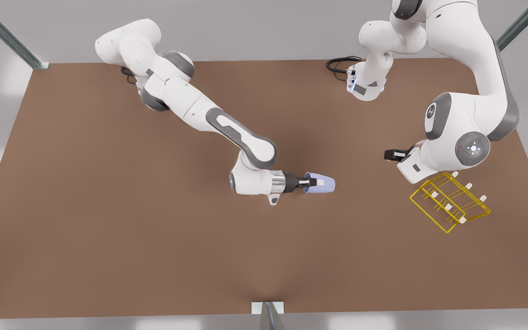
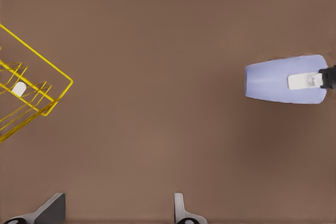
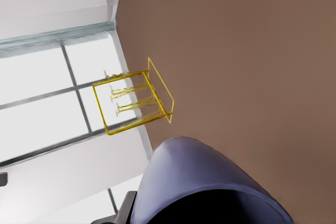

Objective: Place the cup on the cup holder

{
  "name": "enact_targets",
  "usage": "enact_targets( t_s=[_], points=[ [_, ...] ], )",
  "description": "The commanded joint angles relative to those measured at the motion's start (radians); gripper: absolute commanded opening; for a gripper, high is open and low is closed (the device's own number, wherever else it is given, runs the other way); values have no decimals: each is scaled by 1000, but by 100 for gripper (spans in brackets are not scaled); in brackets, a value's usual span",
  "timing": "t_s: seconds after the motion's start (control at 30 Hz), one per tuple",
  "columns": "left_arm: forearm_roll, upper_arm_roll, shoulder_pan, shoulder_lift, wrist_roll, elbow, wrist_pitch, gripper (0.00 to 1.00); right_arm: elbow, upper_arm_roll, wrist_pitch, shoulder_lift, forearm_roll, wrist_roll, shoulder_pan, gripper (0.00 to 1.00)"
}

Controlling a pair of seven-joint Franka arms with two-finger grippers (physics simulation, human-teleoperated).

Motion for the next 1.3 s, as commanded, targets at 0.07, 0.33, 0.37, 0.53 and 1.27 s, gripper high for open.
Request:
enact_targets(
  t_s=[0.07, 0.33, 0.37, 0.53, 1.27],
  points=[
    [1, 0, 0, 0, -1, 0, 0, 100, 29, -52, 198, 43, -4, 154, 102, 21],
    [1, 0, 0, 3, -1, 0, 0, 100, 35, -156, 185, 57, -133, 373, 141, 100],
    [1, 0, 0, 3, -1, 0, 1, 100, 34, -156, 184, 54, -142, 376, 142, 100],
    [2, 0, 0, 7, -1, 0, 9, 100, -46, -158, 124, 5, -379, 680, 139, 100],
    [-82, -126, -198, 244, -1299, -173, 622, 100, -617, -337, -855, -982, -1152, -15, -694, 100]
  ],
)
